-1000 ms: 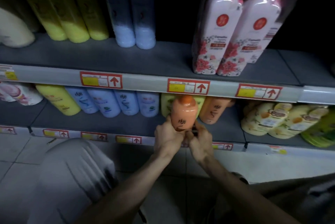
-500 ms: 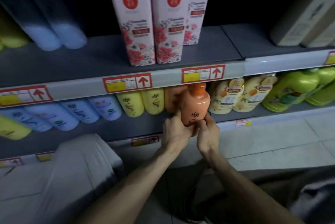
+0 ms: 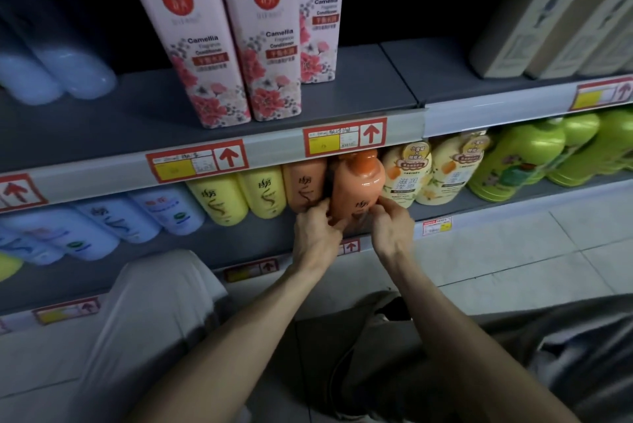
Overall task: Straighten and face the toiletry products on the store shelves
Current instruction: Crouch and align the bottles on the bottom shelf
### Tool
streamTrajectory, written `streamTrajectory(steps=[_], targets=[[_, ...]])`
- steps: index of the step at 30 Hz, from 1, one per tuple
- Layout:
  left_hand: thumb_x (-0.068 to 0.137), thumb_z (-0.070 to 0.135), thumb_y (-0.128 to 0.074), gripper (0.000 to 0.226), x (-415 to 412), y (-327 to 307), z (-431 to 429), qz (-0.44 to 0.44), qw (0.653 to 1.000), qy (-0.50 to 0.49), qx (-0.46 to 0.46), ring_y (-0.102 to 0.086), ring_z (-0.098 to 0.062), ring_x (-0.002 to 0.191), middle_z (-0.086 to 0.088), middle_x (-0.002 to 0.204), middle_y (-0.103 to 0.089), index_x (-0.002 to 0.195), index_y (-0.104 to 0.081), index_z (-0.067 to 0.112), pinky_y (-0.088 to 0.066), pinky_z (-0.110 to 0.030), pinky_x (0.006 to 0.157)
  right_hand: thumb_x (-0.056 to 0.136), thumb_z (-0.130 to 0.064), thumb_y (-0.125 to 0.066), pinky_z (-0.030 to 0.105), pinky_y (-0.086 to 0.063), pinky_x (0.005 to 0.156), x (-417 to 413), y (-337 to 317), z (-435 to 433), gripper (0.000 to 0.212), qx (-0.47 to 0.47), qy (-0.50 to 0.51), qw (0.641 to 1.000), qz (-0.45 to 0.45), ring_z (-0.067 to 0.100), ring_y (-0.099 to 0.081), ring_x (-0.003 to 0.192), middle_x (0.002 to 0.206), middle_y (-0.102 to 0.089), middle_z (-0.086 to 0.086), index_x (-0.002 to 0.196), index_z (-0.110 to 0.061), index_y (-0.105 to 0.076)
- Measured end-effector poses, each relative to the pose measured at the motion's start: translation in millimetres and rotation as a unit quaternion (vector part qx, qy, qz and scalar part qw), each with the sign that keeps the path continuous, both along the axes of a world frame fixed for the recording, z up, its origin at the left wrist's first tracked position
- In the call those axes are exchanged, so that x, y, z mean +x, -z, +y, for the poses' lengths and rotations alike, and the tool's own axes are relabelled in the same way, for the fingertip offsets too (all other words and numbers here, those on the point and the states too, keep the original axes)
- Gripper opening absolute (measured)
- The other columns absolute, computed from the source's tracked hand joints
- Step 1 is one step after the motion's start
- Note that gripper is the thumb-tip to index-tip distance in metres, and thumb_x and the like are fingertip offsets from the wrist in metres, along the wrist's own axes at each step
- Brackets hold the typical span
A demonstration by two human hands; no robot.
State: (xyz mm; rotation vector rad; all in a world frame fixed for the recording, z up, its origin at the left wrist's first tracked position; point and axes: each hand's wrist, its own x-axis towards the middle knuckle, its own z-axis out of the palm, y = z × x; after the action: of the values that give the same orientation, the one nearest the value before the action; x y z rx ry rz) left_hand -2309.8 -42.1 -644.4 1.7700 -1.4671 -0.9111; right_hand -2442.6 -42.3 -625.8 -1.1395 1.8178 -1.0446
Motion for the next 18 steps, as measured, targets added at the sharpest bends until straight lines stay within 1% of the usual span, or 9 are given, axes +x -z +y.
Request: streamTrajectory(steps=[2, 4, 5, 7, 9, 11, 14, 16, 18], targets=[[0.087, 0.021, -0.077, 0.020, 1.2, 2.4, 5.4, 0.010, 1.000, -0.011, -0.010, -0.072, -0.007, 0.094, 0.007, 0.102, -0.078, 0.107, -0.077, 0.018, -0.056, -0.024, 0.084, 0.089, -0.023, -0.051, 0.034, -0.036, 0.060, -5.7, -2.1, 5.0, 0.024, 0.014, 0.065, 0.998, 0.010, 0.025, -0.053, 0.071, 0.068, -0.062, 0.002, 0.070, -0.014, -0.062], [0.088, 0.024, -0.075, 0.012, 1.9, 5.2, 9.7, 0.036, 0.999, -0.023, -0.007, -0.071, -0.002, 0.082, 0.011, 0.089, -0.078, 0.097, -0.080, 0.018, -0.055, -0.021, 0.076, 0.084, -0.023, -0.054, 0.037, -0.040, 0.058, -5.4, 3.3, 6.2, 0.029, 0.042, 0.059, 0.997, -0.016, 0.027, -0.048, 0.066, 0.059, -0.057, 0.008, 0.059, -0.009, -0.056], [0.088, 0.025, -0.075, 0.012, 1.7, 7.5, 10.3, 0.068, 0.997, -0.038, 0.002, -0.072, -0.002, 0.079, 0.011, 0.086, -0.078, 0.096, -0.080, 0.017, -0.058, -0.023, 0.077, 0.078, -0.025, -0.054, 0.040, -0.047, 0.060, -3.1, 7.3, 5.2, 0.028, 0.054, 0.041, 0.997, -0.040, 0.029, -0.050, 0.066, 0.061, -0.060, 0.014, 0.059, -0.005, -0.057], [0.087, 0.020, -0.075, 0.012, 0.8, 10.3, 8.0, 0.169, 0.980, -0.090, 0.050, -0.076, -0.012, 0.078, 0.003, 0.083, -0.079, 0.095, -0.080, 0.013, -0.063, -0.034, 0.080, 0.069, -0.028, -0.054, 0.050, -0.057, 0.070, 1.6, 15.9, -0.3, 0.028, 0.060, 0.021, 0.995, -0.080, 0.034, -0.056, 0.068, 0.069, -0.068, 0.020, 0.063, -0.002, -0.062], [0.088, 0.009, -0.072, 0.007, -0.8, 5.9, 4.7, 0.289, 0.944, -0.124, 0.098, -0.078, -0.025, 0.082, -0.010, 0.086, -0.079, 0.092, -0.078, 0.009, -0.064, -0.039, 0.080, 0.067, -0.027, -0.056, 0.047, -0.052, 0.070, 6.6, 20.0, -5.3, 0.022, 0.058, 0.023, 0.990, -0.127, 0.032, -0.054, 0.068, 0.067, -0.068, 0.013, 0.059, -0.008, -0.064], [0.089, 0.004, -0.072, 0.007, -2.5, 2.9, -1.7, 0.362, 0.916, -0.123, 0.118, -0.077, -0.029, 0.090, -0.016, 0.094, -0.078, 0.093, -0.076, 0.008, -0.062, -0.035, 0.082, 0.070, -0.022, -0.057, 0.043, -0.047, 0.070, 10.3, 19.8, -9.9, 0.014, 0.042, 0.021, 0.987, -0.155, 0.024, -0.053, 0.068, 0.064, -0.063, 0.006, 0.059, -0.015, -0.063], [0.090, 0.001, -0.071, 0.010, -4.9, 2.9, -10.9, 0.402, 0.898, -0.132, 0.117, -0.075, -0.024, 0.091, -0.013, 0.098, -0.076, 0.099, -0.076, 0.004, -0.060, -0.027, 0.079, 0.074, -0.017, -0.056, 0.045, -0.051, 0.077, 12.8, 17.9, -23.9, 0.013, 0.023, -0.003, 0.985, -0.173, 0.025, -0.058, 0.071, 0.068, -0.064, 0.010, 0.069, -0.008, -0.064], [0.091, -0.001, -0.070, 0.013, -4.4, 3.3, -16.1, 0.407, 0.895, -0.138, 0.116, -0.072, -0.020, 0.092, -0.008, 0.098, -0.075, 0.095, -0.076, 0.010, -0.059, -0.025, 0.078, 0.075, -0.017, -0.054, 0.044, -0.053, 0.081, 13.9, 17.6, -36.3, 0.014, 0.027, -0.011, 0.982, -0.188, 0.026, -0.061, 0.076, 0.074, -0.066, 0.014, 0.075, -0.006, -0.063], [0.091, -0.002, -0.068, 0.021, -2.6, 1.8, -20.2, 0.418, 0.891, -0.131, 0.117, -0.070, -0.020, 0.100, -0.008, 0.108, -0.074, 0.091, -0.076, 0.017, -0.057, -0.026, 0.083, 0.081, -0.015, -0.053, 0.046, -0.054, 0.087, 13.5, 16.0, -45.2, 0.011, 0.029, -0.015, 0.981, -0.191, 0.027, -0.061, 0.082, 0.080, -0.066, 0.015, 0.077, -0.009, -0.061]])
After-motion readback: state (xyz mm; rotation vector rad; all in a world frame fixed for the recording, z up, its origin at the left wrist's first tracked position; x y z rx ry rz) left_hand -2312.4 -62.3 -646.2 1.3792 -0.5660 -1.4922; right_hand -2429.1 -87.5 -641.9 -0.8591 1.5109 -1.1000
